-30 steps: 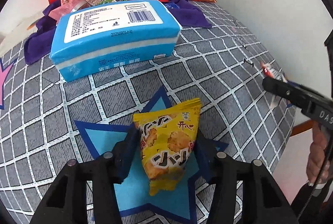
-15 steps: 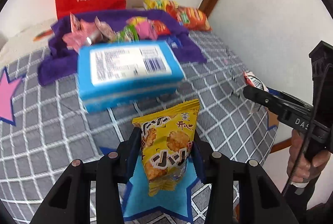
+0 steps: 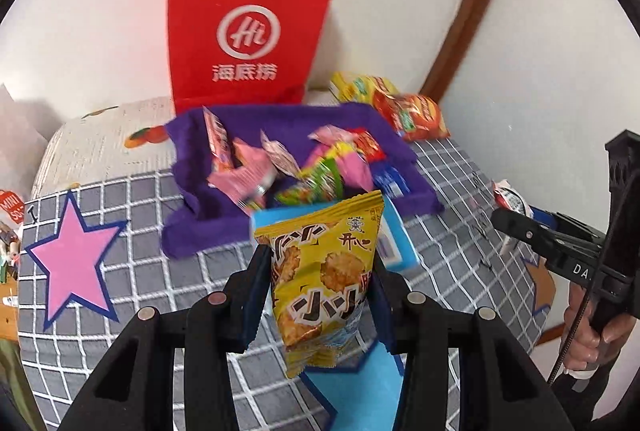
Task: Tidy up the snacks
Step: 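Carry the white bag and yellow chip bag over the purple towel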
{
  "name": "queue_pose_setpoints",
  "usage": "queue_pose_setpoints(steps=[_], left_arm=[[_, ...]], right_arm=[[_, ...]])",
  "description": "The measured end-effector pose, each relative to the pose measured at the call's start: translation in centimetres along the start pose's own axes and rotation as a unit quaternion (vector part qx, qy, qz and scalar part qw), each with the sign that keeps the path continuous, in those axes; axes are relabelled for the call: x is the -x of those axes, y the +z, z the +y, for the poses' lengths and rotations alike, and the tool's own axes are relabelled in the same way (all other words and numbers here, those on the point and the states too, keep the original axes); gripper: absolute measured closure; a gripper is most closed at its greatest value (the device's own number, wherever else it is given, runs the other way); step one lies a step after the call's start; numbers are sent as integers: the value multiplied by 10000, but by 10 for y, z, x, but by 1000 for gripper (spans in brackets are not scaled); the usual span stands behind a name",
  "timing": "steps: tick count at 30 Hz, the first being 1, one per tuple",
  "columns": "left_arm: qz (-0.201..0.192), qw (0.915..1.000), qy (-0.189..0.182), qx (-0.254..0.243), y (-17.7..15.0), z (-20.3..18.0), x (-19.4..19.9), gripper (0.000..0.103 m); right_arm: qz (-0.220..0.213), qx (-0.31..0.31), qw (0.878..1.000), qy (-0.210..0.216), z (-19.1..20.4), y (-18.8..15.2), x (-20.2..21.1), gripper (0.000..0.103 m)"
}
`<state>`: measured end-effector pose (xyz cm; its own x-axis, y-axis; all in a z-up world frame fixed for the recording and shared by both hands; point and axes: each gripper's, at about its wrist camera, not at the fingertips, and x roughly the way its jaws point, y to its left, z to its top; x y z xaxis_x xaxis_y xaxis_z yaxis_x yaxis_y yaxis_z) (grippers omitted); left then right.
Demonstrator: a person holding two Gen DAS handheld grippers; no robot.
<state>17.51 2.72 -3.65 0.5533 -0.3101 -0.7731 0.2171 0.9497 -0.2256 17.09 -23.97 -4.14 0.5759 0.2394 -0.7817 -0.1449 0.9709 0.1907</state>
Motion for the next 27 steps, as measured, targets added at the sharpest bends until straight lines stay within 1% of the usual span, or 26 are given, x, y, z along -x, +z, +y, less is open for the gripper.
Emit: queue_pose_setpoints(steps=[6,13,16,19,24,27], left_arm=[[-154,9996,116,194,22,19,1,60],[-273,9991,173,262,46,31,-5,60],[-353,9988,226,261,59,34,-10,60],[-420,9984,327,213,71,36,-15,60],[-446,9982,184,343,93,40,-29,60],[-491,9982,119,330,104,39,-37,60]], right_arm=[[-32,69,10000,-53,6,26,-8,50],[-111,137,9998,-25,10,56,-21,50],[-49,69,9998,-157,9,72,-33,50],[-70,15,9999,-73,7,85,-42,50],[-111,62,9999,-15,12,110,-60,50],[-118,62,9999,50,15,124,-70,50]])
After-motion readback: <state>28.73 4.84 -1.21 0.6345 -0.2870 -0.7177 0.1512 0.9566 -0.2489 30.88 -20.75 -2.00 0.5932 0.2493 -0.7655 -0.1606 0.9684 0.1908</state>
